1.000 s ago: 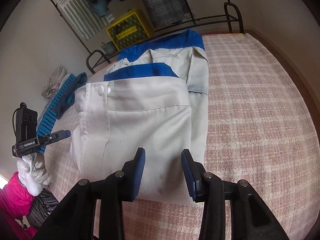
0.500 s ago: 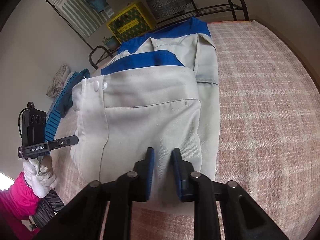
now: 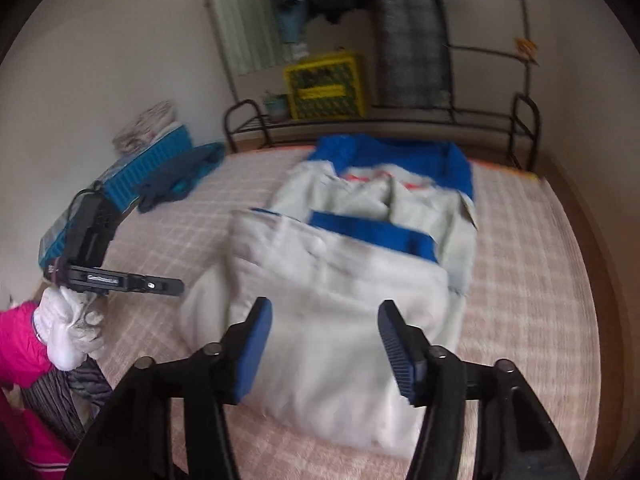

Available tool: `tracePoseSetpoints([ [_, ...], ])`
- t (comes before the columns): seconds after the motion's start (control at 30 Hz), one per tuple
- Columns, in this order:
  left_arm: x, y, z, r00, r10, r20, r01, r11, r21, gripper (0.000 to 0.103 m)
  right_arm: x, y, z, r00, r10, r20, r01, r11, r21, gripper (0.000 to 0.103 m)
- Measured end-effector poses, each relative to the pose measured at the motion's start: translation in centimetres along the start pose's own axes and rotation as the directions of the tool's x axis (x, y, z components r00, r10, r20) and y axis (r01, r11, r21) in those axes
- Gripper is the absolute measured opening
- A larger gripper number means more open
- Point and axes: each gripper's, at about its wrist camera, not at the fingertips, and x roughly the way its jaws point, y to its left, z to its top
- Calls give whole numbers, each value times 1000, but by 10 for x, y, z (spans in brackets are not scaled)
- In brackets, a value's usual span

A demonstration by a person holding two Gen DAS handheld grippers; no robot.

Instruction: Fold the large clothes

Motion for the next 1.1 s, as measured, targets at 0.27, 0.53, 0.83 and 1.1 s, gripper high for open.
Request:
tracePoseSetpoints([
  [0.27,5,-1,-9,1000,-8,-13,8,1000,15,0,92,64,77,982,103,-157,-136,966,-219,74],
  [0.53,10,0,-5,1000,-6,-7,6,999,39,8,189,69,81,913,103,-396,-181,970,-165,7],
  [0.83,10,-8,-14,999,49,-11,-48,995,88,8,136,52,86,967,193,-169,-223,957,-184,3],
  [1.1,-19,-30,-6,993,87,73,-96,986,133,8,151,28,92,973,142,-180,-156,985,-72,33],
])
